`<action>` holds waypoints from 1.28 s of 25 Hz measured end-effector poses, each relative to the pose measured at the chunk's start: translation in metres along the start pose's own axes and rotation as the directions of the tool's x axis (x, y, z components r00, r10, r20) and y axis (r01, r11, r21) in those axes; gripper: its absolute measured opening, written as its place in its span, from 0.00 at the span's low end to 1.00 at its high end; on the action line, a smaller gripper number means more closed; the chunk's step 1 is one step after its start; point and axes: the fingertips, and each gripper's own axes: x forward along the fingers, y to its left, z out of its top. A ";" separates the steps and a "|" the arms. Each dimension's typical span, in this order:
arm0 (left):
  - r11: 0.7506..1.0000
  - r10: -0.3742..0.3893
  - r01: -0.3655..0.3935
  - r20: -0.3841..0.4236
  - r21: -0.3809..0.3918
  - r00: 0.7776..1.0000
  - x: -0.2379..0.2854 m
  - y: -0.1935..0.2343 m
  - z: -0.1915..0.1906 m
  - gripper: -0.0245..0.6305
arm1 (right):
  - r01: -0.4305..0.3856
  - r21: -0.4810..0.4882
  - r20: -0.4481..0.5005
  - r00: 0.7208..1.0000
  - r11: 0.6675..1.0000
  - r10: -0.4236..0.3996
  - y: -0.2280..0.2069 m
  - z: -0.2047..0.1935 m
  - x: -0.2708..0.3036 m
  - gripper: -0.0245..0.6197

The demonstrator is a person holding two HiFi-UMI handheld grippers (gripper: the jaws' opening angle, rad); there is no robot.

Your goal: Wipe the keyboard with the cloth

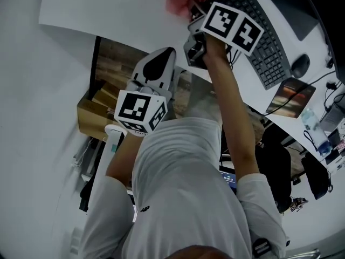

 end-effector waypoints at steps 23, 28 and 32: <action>0.997 -0.057 0.058 -0.012 0.053 0.998 0.009 -0.026 0.009 0.07 | 0.232 0.035 0.220 0.947 0.972 -0.234 -0.087 0.113 -0.074 0.07; 0.990 -0.102 0.104 -0.020 0.094 0.995 0.012 -0.044 0.016 0.07 | 0.276 0.080 0.244 0.926 0.958 -0.288 -0.115 0.106 -0.105 0.07; 0.981 -0.138 0.142 -0.040 0.129 0.990 0.016 -0.061 0.018 0.07 | 0.296 0.129 0.259 0.911 0.946 -0.321 -0.138 0.100 -0.130 0.07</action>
